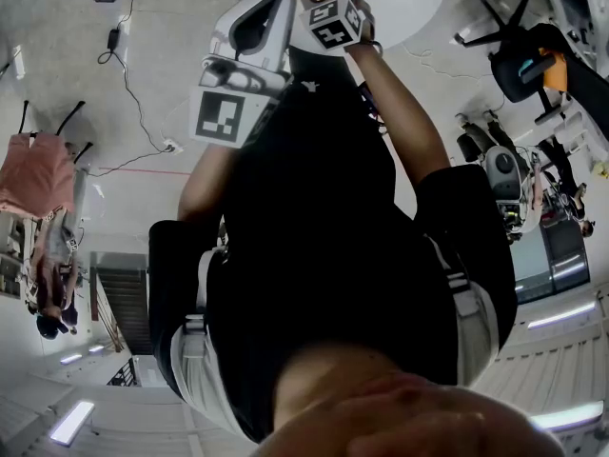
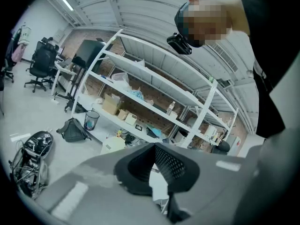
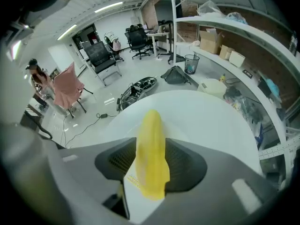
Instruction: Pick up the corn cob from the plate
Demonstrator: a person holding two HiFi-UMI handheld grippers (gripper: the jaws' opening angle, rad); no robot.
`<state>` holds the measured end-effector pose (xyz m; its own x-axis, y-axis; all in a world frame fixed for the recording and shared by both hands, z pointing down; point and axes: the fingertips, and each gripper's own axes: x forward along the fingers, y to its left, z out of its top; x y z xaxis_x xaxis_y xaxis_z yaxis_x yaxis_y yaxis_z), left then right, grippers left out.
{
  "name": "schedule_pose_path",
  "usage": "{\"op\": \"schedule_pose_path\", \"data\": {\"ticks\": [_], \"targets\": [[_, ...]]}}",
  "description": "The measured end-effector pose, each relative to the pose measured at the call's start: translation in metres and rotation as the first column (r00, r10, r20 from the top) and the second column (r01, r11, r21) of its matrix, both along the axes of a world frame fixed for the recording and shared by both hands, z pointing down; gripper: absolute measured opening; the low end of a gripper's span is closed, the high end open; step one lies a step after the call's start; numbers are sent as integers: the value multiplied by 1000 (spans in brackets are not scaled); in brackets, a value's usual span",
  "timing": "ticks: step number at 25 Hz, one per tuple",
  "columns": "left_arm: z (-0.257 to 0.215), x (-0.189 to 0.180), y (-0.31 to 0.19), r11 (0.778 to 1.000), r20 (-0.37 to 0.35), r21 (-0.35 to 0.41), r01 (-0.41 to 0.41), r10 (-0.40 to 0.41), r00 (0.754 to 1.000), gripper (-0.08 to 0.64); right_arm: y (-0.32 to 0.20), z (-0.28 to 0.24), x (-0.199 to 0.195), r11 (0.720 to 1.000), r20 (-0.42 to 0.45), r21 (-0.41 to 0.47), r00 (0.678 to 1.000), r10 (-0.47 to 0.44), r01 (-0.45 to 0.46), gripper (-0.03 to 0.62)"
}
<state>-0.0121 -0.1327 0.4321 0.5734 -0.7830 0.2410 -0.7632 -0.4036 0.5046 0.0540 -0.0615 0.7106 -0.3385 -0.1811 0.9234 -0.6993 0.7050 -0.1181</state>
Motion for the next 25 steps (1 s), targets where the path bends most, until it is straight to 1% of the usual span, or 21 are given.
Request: {"op": "schedule_pose_path", "data": {"ticks": [13, 20, 25], "targets": [[5, -4, -6, 1000, 3, -7, 17, -17, 1000, 2, 3, 24, -1, 998, 9, -46, 999, -53, 54, 250], [8, -14, -13, 999, 15, -8, 51, -50, 999, 2, 8, 29, -2, 995, 10, -51, 997, -80, 81, 253], [9, -25, -19, 997, 13, 8, 75, -75, 997, 2, 11, 37, -3, 994, 8, -61, 996, -94, 94, 255]]}}
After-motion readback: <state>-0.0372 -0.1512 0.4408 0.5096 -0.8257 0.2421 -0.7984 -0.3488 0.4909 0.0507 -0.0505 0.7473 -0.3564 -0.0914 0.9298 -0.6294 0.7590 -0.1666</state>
